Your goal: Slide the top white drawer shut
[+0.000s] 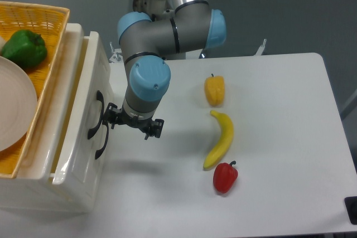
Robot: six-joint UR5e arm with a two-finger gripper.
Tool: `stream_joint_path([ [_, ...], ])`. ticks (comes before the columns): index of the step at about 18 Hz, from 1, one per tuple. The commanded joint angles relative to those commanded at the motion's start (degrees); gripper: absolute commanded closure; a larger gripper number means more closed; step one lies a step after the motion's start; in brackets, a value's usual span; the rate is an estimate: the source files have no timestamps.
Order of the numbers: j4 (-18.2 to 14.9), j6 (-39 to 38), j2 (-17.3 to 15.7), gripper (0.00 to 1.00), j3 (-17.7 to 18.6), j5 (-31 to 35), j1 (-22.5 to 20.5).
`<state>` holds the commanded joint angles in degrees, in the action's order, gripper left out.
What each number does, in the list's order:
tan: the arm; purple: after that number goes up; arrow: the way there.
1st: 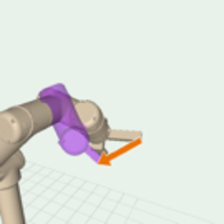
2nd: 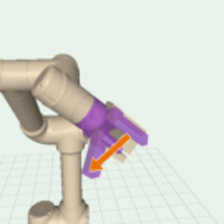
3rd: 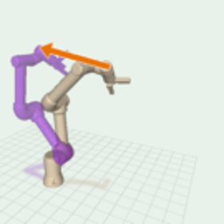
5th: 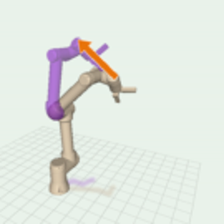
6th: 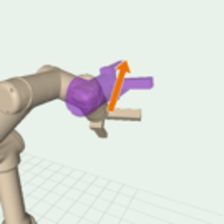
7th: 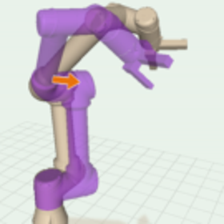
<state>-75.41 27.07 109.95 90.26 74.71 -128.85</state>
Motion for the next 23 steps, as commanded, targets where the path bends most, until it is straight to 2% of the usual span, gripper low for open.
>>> stream_joint_path([
  [23,0.18,0.53,-0.17,0.00,-0.44,0.35,0.00],
])
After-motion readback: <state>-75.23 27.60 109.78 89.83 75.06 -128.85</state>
